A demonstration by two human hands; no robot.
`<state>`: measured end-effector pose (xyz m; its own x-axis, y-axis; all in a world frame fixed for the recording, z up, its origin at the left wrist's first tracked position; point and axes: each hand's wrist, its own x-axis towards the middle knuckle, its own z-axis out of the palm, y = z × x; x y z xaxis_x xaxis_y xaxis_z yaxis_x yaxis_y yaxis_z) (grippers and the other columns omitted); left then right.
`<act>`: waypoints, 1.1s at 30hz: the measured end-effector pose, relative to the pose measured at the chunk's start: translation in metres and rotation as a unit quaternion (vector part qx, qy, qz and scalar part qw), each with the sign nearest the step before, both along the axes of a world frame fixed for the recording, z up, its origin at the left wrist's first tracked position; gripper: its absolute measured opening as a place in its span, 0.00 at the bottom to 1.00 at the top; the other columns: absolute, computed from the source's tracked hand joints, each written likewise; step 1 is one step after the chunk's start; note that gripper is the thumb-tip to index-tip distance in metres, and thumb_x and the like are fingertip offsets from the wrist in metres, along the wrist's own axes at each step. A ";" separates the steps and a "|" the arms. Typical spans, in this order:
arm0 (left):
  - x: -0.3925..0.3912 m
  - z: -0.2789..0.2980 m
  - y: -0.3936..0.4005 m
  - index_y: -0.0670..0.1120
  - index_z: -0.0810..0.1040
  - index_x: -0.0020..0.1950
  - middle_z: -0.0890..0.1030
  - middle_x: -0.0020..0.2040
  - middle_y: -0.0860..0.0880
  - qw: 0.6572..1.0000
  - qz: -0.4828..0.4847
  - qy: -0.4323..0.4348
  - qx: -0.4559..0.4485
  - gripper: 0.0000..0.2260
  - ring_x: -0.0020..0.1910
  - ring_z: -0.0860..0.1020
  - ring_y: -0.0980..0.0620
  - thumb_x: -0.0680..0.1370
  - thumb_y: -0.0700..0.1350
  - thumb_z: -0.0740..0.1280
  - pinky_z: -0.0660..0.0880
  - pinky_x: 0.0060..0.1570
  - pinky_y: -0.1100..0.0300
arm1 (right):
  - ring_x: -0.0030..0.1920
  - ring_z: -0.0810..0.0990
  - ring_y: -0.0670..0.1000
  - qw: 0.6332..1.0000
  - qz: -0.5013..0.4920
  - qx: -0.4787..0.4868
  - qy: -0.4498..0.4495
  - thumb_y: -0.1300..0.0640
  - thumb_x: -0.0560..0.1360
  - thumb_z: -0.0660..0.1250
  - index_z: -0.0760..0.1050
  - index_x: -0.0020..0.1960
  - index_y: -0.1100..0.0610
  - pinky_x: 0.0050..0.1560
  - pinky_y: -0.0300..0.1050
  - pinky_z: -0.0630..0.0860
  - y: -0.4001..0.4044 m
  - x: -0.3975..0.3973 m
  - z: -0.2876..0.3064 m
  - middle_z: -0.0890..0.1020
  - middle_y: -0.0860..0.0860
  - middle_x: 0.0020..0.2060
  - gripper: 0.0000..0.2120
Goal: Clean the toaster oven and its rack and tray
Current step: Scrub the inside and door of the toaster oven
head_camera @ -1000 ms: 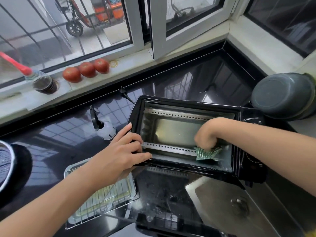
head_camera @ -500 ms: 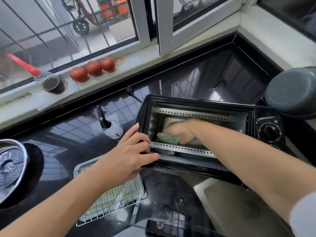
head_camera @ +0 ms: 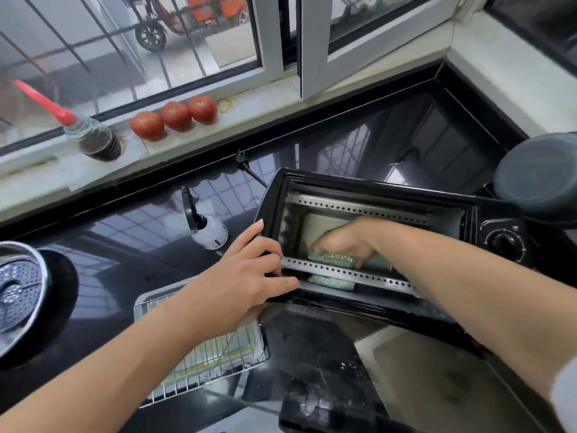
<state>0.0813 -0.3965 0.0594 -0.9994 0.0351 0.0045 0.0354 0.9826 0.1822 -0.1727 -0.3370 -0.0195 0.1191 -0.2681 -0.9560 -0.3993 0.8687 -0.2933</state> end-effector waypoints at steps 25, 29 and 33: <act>-0.002 0.001 -0.002 0.57 0.78 0.66 0.73 0.47 0.54 0.999 0.003 -0.031 -0.008 0.24 0.62 0.72 0.45 0.72 0.42 0.76 0.52 0.78 0.34 | 0.73 0.65 0.58 0.999 -0.043 -0.004 -0.024 0.47 0.79 0.57 0.55 0.79 0.59 0.74 0.56 0.61 -0.015 0.021 -0.008 0.63 0.59 0.76 0.32; -0.002 0.005 0.000 0.56 0.79 0.66 0.74 0.47 0.53 1.000 -0.001 -0.025 -0.010 0.23 0.62 0.72 0.46 0.72 0.42 0.75 0.51 0.79 0.36 | 0.79 0.53 0.61 0.987 0.116 0.058 0.094 0.46 0.82 0.55 0.48 0.81 0.54 0.65 0.62 0.68 0.013 -0.009 -0.003 0.49 0.55 0.80 0.32; 0.000 0.008 0.002 0.55 0.79 0.66 0.74 0.47 0.53 1.000 -0.002 -0.026 -0.012 0.24 0.62 0.71 0.46 0.72 0.42 0.75 0.50 0.79 0.37 | 0.80 0.48 0.57 0.976 0.170 0.089 0.100 0.48 0.83 0.52 0.42 0.81 0.57 0.72 0.57 0.63 0.019 -0.016 -0.002 0.46 0.54 0.81 0.32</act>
<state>0.0809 -0.3947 0.0672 -0.9981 0.0377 -0.0489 0.0293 0.9865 0.1608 -0.1887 -0.3182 -0.0216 -0.0210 -0.0735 -0.9971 -0.7073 0.7060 -0.0372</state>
